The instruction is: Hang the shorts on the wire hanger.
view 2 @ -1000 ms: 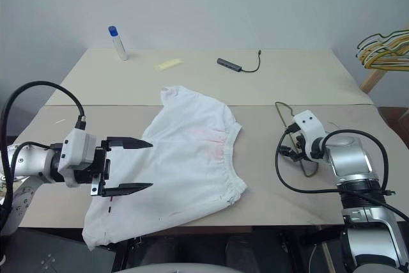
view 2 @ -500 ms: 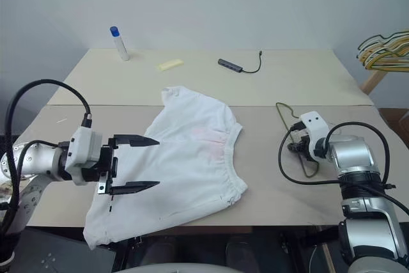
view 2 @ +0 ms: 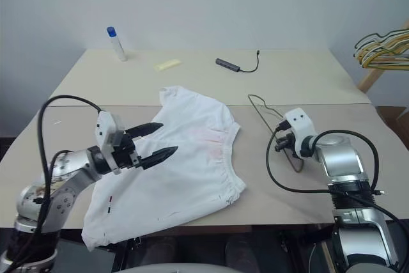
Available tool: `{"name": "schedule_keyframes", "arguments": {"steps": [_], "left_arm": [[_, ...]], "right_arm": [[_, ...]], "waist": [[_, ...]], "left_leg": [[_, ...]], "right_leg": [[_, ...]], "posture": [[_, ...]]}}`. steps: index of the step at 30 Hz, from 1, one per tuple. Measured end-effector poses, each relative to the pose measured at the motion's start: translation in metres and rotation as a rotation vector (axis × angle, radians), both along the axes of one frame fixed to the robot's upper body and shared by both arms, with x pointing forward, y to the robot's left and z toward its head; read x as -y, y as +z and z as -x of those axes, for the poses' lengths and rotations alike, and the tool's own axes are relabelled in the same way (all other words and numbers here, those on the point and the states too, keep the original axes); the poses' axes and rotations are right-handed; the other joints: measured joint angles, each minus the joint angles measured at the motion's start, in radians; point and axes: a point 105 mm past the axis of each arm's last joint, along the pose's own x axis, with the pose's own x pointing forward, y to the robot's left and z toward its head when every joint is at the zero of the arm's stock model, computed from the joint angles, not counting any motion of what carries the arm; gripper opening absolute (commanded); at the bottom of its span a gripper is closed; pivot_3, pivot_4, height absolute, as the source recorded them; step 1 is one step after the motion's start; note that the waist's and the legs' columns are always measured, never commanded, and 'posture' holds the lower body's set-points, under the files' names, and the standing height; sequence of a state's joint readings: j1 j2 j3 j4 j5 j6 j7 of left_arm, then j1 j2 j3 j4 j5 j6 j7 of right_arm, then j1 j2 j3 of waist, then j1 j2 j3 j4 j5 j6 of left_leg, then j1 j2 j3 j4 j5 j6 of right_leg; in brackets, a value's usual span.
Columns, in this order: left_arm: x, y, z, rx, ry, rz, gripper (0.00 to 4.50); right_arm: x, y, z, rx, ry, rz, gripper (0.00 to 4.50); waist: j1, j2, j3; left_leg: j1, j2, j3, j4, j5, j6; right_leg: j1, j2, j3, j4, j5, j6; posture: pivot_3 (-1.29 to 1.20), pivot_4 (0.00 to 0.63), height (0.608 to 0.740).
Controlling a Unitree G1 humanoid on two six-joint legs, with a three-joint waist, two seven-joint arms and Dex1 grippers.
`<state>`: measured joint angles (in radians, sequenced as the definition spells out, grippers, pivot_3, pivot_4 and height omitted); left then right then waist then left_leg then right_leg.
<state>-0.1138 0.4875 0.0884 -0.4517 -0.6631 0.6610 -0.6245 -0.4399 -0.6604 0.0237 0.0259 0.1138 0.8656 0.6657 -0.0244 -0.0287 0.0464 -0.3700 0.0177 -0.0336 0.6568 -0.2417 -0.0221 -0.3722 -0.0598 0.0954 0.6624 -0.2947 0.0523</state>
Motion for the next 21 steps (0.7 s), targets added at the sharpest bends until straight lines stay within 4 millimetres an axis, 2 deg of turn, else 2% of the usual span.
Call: {"name": "schedule_keyframes", "arguments": {"steps": [3, 5, 10, 14, 18, 21], "left_arm": [[0.011, 0.001, -0.012, -0.105, 0.099, 0.189, 4.50], [0.017, 0.003, -0.015, -0.154, 0.131, 0.278, 4.50], [0.030, 0.024, -0.028, -0.165, 0.180, 0.434, 4.50], [0.030, 0.036, -0.033, -0.163, 0.192, 0.494, 4.50], [0.024, 0.043, -0.034, -0.167, 0.180, 0.557, 4.50], [0.020, 0.043, -0.038, -0.203, 0.187, 0.618, 3.91]], "right_arm": [[-0.036, 0.033, 0.004, 0.172, 0.133, -0.006, 0.04], [-0.059, 0.048, 0.011, 0.275, 0.232, 0.002, 0.04], [-0.105, 0.051, 0.037, 0.415, 0.467, 0.030, 0.04], [-0.125, 0.059, 0.047, 0.504, 0.539, 0.007, 0.04], [-0.133, 0.065, 0.051, 0.545, 0.560, -0.017, 0.04], [-0.137, 0.066, 0.051, 0.554, 0.553, -0.036, 0.00]], "waist": [[0.009, -0.001, 0.000], [0.010, -0.001, 0.000], [0.013, -0.001, 0.000], [0.006, -0.001, 0.000], [0.009, -0.001, -0.001], [0.009, -0.001, 0.000]], "left_leg": [[-0.002, 0.000, -0.002, 0.002, -0.001, -0.001], [-0.002, -0.001, -0.003, 0.003, -0.001, -0.001], [-0.002, -0.002, -0.003, 0.003, -0.001, -0.001], [-0.002, -0.002, -0.003, 0.003, -0.001, -0.001], [-0.001, -0.002, -0.004, 0.003, -0.001, -0.002], [-0.001, -0.002, -0.004, 0.003, -0.001, -0.002]], "right_leg": [[0.000, 0.000, -0.001, 0.000, 0.000, 0.001], [0.001, 0.000, -0.001, -0.001, 0.001, 0.001], [0.001, 0.000, -0.001, -0.002, 0.001, 0.001], [0.001, 0.000, -0.001, -0.002, 0.001, 0.001], [0.001, 0.000, -0.001, -0.002, 0.001, 0.001], [0.002, 0.000, -0.001, -0.003, 0.001, 0.001]], "posture": [[0.02, 0.000, 0.740], [0.02, 0.000, 0.740], [0.02, 0.000, 0.740], [0.01, 0.000, 0.740], [0.01, 0.000, 0.740], [0.01, 0.000, 0.740]]}}
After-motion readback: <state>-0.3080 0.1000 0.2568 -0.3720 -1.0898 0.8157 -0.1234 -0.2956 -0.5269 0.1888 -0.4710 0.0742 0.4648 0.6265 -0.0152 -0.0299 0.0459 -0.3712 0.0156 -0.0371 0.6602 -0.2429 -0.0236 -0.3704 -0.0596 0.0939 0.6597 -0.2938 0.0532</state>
